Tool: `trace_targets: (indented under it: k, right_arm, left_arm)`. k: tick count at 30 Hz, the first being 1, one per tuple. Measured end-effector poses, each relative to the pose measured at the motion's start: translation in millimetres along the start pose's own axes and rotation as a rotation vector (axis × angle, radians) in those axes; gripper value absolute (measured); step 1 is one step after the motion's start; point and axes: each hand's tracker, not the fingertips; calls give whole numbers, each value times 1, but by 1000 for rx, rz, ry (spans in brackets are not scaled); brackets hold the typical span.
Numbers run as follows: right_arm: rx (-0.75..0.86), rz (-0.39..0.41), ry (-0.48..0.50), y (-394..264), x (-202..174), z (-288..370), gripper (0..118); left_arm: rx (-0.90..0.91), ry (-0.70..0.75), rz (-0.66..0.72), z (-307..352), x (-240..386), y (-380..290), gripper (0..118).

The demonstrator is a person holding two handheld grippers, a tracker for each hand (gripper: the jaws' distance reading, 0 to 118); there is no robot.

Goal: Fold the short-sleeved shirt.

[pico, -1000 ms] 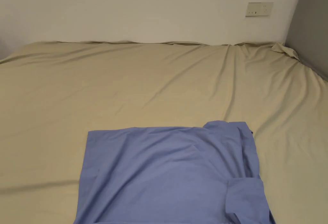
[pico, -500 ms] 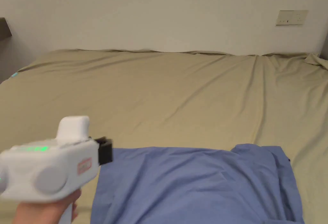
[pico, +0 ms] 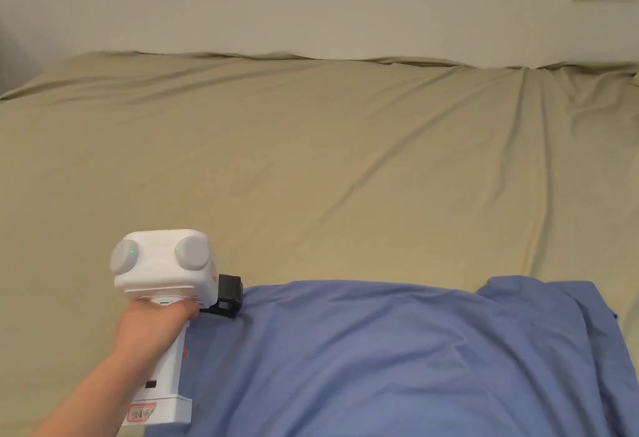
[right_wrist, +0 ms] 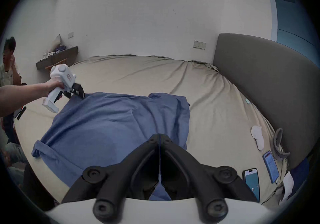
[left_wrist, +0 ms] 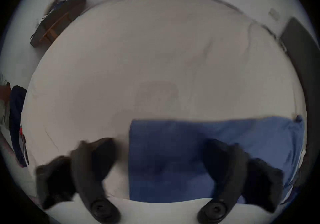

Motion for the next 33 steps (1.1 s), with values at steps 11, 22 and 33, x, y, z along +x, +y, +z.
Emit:
trace_targets:
  k: [11, 22, 33]
  right_arm:
    - [-21, -30, 66, 36, 24, -53, 4]
    - [-242, -152, -47, 97, 107, -265, 118]
    - [-472, -93, -122, 63, 97, -324, 23]
  left_arm:
    - [217, -8, -106, 91, 8, -18, 2]
    - [289, -72, -109, 110, 10, -25, 2]
    - [264, -80, -107, 84, 22, -28, 2]
